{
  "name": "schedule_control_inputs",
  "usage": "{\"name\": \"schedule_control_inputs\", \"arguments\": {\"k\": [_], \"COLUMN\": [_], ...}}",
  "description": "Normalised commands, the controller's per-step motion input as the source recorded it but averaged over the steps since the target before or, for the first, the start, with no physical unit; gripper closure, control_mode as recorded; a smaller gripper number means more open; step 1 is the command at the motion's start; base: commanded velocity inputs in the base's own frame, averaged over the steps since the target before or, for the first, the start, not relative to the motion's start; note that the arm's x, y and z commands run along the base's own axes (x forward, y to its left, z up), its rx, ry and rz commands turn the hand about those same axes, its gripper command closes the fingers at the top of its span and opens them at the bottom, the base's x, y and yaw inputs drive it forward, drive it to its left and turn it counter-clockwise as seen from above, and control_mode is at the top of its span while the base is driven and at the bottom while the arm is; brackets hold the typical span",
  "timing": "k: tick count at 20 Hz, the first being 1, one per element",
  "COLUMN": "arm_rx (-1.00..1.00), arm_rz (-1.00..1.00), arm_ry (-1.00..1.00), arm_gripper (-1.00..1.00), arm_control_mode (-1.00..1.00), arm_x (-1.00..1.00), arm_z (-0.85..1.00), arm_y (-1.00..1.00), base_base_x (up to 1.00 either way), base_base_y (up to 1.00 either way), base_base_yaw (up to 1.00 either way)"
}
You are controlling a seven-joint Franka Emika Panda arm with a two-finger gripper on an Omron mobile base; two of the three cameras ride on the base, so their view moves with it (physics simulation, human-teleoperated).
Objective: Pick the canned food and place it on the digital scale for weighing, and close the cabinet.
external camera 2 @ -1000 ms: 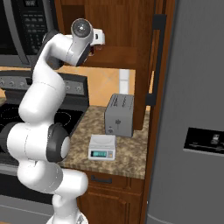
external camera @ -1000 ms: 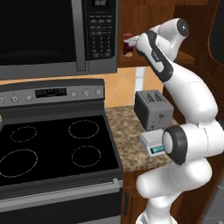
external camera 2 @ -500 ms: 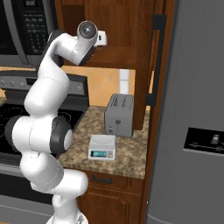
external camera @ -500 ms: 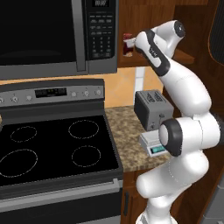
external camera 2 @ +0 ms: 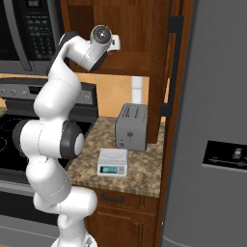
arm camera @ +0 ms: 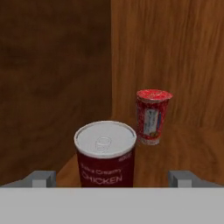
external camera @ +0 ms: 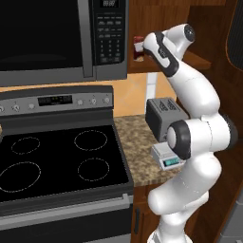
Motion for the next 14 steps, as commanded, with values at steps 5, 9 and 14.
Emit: {"name": "schedule_control_inputs", "arguments": {"k": [5, 9, 14], "arm_rx": [0.00, -0.01, -0.04], "arm_rz": [0.01, 0.00, 0.00], "arm_ry": [0.00, 0.00, 0.00], "arm_gripper": [-1.00, -1.00, -1.00], "arm_control_mode": [-1.00, -1.00, -1.00], "arm_x": [0.29, 0.12, 0.09], "arm_z": [-0.12, -0.08, -0.06], "arm_y": [0.00, 0.14, 0.34], "base_base_x": [0.00, 0.00, 0.00], "base_base_y": [0.00, 0.00, 0.00], "base_base_yaw": [0.00, 0.00, 0.00]}}
